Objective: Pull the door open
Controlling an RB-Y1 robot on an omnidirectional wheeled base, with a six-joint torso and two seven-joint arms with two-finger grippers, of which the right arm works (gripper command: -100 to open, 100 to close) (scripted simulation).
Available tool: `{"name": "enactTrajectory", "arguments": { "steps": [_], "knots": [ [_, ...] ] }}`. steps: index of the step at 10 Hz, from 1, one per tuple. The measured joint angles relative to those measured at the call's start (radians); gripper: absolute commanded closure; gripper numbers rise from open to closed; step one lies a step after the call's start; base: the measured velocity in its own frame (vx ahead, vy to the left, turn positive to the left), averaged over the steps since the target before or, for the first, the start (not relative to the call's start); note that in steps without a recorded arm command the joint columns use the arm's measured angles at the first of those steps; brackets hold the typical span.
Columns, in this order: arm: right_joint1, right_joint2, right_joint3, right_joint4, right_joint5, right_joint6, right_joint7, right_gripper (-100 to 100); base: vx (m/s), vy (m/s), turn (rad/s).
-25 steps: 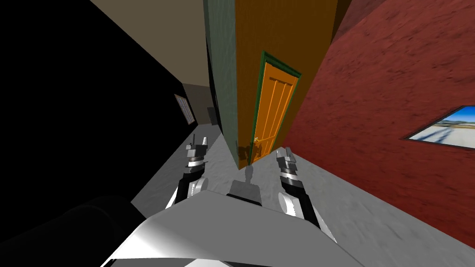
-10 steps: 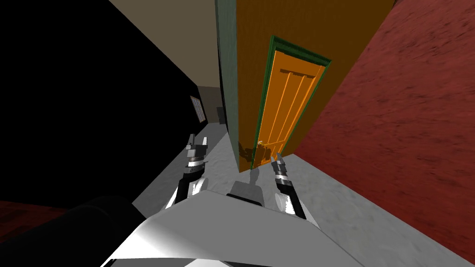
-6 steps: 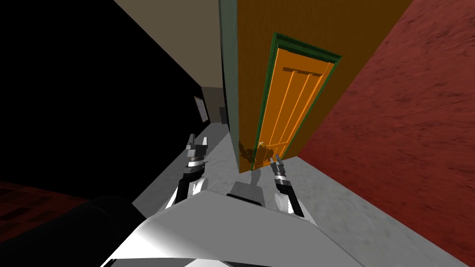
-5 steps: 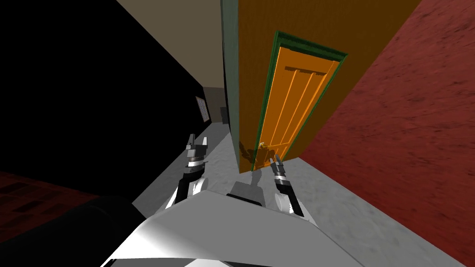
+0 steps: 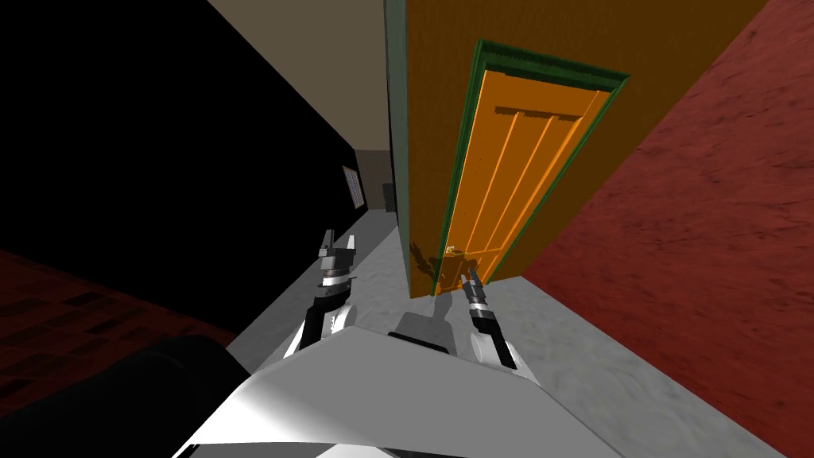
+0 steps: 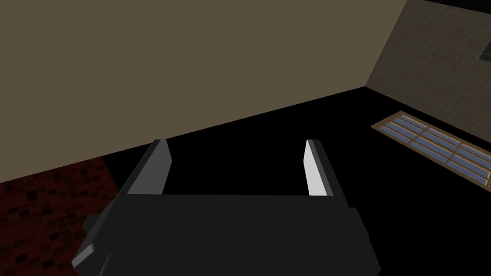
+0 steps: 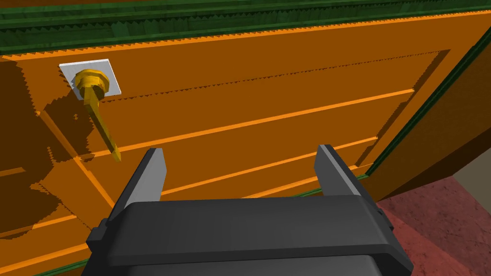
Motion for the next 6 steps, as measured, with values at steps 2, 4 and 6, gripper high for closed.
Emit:
{"name": "enactTrajectory", "arguments": {
  "steps": [2, 4, 6],
  "knots": [
    [-0.016, -0.008, 0.005, 0.064, 0.0, -0.022, -0.008, -100, 0.041, -0.101, 0.187],
    [-0.034, -0.02, 0.007, 0.112, -0.003, -0.031, -0.021, -100, 0.031, -0.076, 0.073],
    [-0.049, -0.023, 0.01, 0.159, -0.003, -0.043, -0.025, -100, 0.025, -0.061, 0.079]
  ]
}}
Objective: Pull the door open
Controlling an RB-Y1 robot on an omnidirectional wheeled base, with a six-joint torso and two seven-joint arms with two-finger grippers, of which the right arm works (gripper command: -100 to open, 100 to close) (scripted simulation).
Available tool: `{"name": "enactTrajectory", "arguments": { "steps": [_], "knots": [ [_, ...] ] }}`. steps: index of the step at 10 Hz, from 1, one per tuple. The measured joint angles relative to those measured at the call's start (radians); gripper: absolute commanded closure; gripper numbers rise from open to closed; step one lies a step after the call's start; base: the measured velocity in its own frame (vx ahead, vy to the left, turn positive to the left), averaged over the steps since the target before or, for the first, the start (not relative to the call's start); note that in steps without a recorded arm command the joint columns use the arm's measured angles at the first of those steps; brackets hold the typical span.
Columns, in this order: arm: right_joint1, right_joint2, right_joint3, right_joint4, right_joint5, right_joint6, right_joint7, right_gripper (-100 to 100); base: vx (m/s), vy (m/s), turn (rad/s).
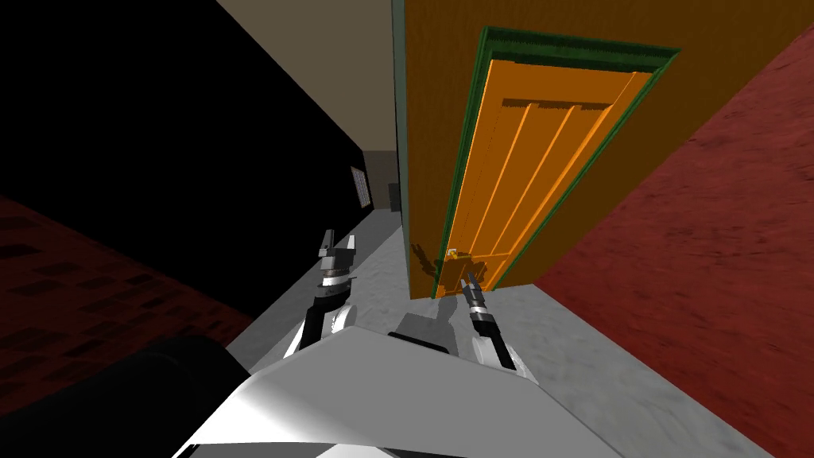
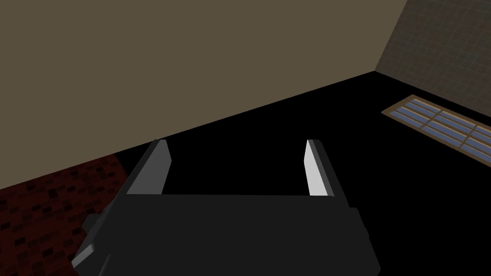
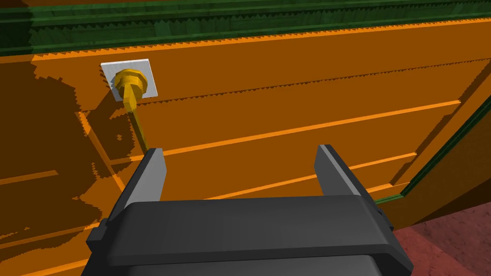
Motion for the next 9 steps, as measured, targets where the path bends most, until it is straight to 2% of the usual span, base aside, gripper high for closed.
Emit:
{"name": "enactTrajectory", "arguments": {
  "steps": [3, 9],
  "knots": [
    [-0.029, -0.017, 0.005, 0.087, -0.002, -0.024, -0.016, -100, 0.047, -0.1, 0.13],
    [-0.08, -0.034, 0.013, 0.231, -0.005, -0.062, -0.036, -100, 0.025, -0.088, 0.113]
  ]
}}
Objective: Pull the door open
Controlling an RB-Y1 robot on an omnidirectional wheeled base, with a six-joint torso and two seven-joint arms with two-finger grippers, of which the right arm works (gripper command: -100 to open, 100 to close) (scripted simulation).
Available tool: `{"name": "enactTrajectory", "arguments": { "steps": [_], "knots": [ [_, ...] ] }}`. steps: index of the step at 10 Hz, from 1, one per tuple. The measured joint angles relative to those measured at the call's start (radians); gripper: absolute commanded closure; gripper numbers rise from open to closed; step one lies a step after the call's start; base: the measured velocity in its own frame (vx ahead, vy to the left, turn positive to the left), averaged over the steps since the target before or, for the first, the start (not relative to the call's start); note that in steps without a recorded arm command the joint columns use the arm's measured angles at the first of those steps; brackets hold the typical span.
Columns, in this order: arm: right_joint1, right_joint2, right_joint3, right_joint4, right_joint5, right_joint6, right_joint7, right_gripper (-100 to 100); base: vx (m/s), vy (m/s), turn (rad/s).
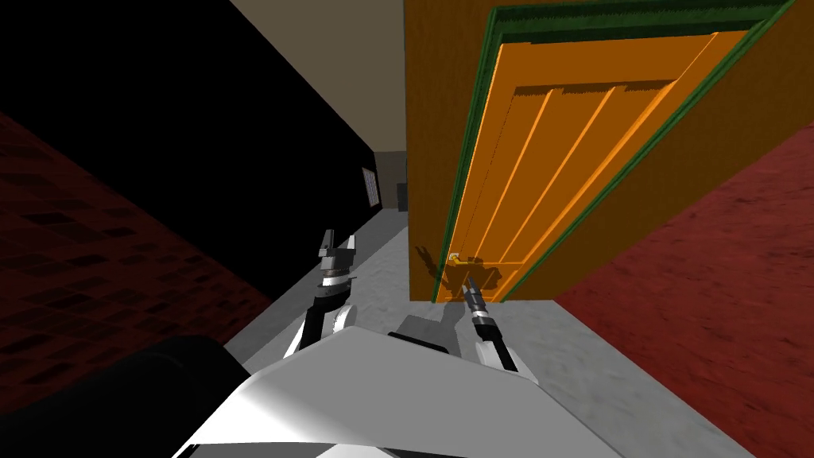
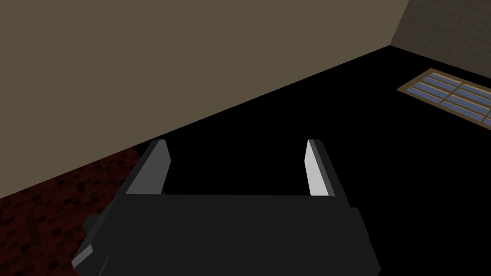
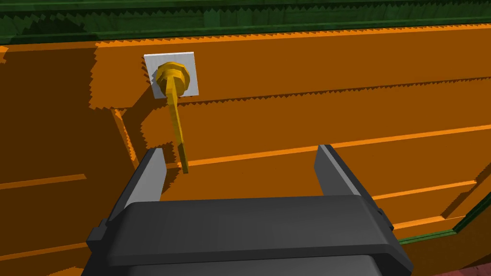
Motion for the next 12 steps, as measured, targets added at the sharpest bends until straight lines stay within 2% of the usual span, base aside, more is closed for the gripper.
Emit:
{"name": "enactTrajectory", "arguments": {
  "steps": [3, 9, 12],
  "knots": [
    [-0.027, -0.017, 0.006, 0.091, -0.002, -0.031, -0.018, -100, 0.034, -0.105, 0.121],
    [-0.068, -0.034, 0.013, 0.21, -0.004, -0.057, -0.036, -100, 0.02, -0.07, 0.082],
    [-0.101, -0.042, 0.017, 0.299, -0.006, -0.087, -0.048, -100, 0.033, -0.101, 0.111]
  ]
}}
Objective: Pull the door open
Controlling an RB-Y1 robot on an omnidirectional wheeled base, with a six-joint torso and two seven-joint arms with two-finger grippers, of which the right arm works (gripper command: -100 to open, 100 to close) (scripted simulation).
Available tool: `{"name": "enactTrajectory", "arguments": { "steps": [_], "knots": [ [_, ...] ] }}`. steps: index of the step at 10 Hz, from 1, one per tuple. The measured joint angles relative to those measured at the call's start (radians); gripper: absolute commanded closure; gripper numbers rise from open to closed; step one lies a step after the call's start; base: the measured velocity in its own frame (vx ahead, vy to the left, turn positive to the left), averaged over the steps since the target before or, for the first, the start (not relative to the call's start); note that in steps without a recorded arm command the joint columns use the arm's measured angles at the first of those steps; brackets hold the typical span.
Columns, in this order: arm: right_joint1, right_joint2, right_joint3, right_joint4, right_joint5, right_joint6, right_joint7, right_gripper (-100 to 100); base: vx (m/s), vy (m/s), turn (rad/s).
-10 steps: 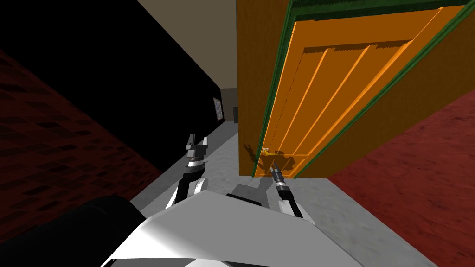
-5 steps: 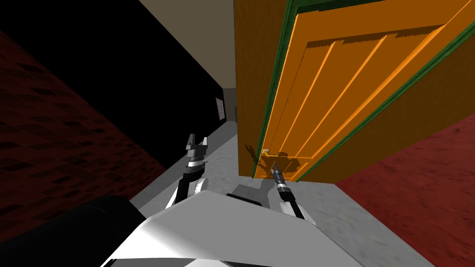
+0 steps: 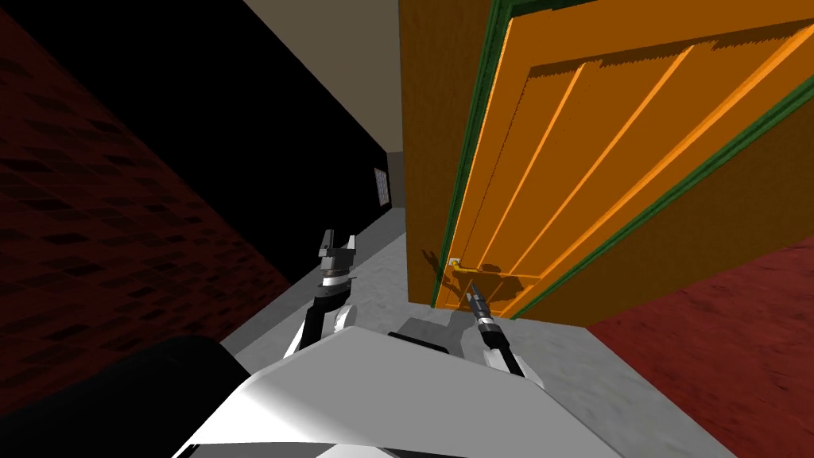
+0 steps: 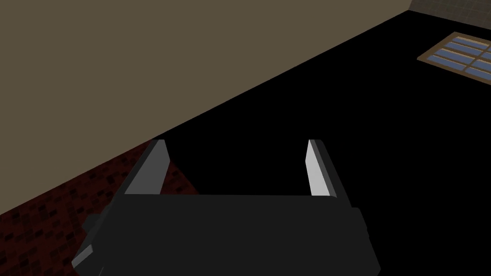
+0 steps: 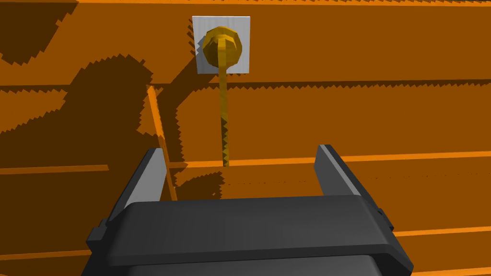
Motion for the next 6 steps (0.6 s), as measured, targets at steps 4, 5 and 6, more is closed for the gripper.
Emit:
{"name": "enactTrajectory", "arguments": {
  "steps": [4, 5, 6],
  "knots": [
    [-0.003, -0.011, -0.037, 0.041, 0.007, -0.016, -0.013, -100, 0.07, 0.005, 0.135],
    [-0.005, -0.011, -0.046, 0.049, 0.009, -0.021, -0.015, -100, 0.108, 0.039, 0.152],
    [-0.012, -0.011, -0.068, 0.072, 0.013, -0.029, -0.017, -100, 0.133, 0.028, 0.272]
  ]
}}
